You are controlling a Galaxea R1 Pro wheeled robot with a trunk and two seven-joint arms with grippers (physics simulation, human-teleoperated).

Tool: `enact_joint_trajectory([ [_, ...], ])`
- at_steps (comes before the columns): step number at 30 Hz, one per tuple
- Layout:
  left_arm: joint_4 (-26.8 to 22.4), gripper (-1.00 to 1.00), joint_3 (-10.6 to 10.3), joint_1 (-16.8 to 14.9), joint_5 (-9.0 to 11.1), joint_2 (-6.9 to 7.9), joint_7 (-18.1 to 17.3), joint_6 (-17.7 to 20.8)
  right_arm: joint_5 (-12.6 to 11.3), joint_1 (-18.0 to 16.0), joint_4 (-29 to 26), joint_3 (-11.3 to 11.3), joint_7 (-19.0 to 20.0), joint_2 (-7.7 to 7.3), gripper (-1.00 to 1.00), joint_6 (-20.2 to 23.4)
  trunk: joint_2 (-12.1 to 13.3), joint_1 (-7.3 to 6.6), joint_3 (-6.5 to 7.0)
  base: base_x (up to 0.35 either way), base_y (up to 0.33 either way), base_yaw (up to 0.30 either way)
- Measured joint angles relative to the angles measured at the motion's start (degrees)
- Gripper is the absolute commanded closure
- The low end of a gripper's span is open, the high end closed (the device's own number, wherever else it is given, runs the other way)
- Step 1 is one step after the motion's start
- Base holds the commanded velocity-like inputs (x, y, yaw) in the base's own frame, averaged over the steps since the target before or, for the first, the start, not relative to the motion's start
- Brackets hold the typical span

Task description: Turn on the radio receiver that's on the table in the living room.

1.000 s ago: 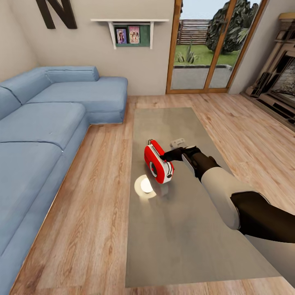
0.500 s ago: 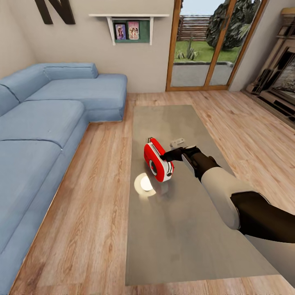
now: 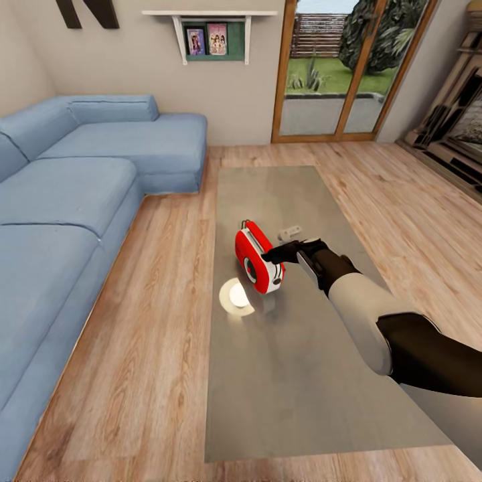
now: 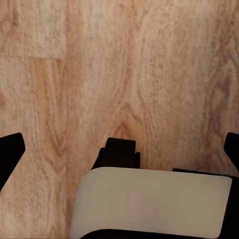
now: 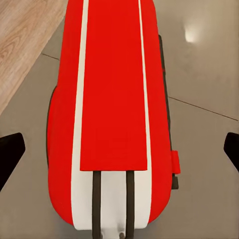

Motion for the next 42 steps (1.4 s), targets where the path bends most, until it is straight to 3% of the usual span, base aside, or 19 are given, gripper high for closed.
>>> enact_joint_trajectory([
  [42,0.0,-1.0,0.0,0.0,0.0,0.0,0.0,0.0,0.0,0.0,0.0,0.0,-0.2,0.0,-1.0,-0.2,0.0,0.0,-1.21,0.0,0.0,0.0],
])
